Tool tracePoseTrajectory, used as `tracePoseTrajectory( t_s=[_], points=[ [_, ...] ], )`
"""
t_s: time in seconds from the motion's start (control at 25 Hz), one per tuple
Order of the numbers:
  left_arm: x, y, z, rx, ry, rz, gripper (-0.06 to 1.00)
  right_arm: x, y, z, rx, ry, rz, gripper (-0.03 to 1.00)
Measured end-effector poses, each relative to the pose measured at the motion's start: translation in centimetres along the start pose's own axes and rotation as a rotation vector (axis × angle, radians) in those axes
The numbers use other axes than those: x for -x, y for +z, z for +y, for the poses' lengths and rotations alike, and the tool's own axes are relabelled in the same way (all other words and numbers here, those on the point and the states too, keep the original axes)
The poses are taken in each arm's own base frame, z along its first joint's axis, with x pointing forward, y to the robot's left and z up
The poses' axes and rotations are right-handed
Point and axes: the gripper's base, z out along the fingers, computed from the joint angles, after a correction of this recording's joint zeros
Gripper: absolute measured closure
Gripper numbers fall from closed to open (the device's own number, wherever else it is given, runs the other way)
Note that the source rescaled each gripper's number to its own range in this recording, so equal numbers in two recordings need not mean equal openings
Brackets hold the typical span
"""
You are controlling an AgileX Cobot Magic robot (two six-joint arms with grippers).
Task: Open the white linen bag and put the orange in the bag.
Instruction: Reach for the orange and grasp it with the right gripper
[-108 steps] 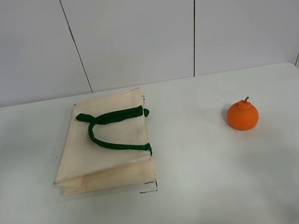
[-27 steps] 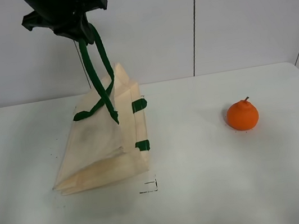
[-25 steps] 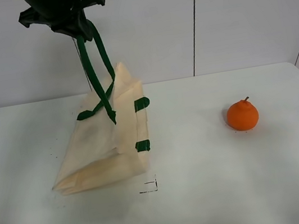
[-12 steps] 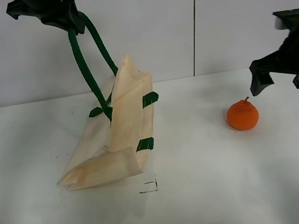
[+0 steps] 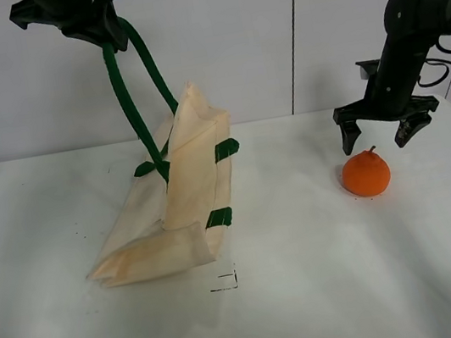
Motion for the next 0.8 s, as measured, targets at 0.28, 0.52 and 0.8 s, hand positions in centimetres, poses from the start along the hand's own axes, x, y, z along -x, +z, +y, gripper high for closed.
tracePoseTrajectory(
  t_s=[0.28, 0.52, 0.8],
  points=[
    [0.0, 0.0, 0.0, 0.0, 0.0, 0.0, 0.94, 0.1, 4.2, -0.3, -0.006, 0.009, 0.075, -0.03],
    [0.0, 0.0, 0.0, 0.0, 0.0, 0.0, 0.94, 0.3, 5.0, -0.3, -0.002, 0.012, 0.063, 0.19],
    [0.0, 0.0, 0.0, 0.0, 0.0, 0.0, 0.94, 0.4, 4.0, 0.3, 0.054, 0.006, 0.043, 0.96]
  ],
)
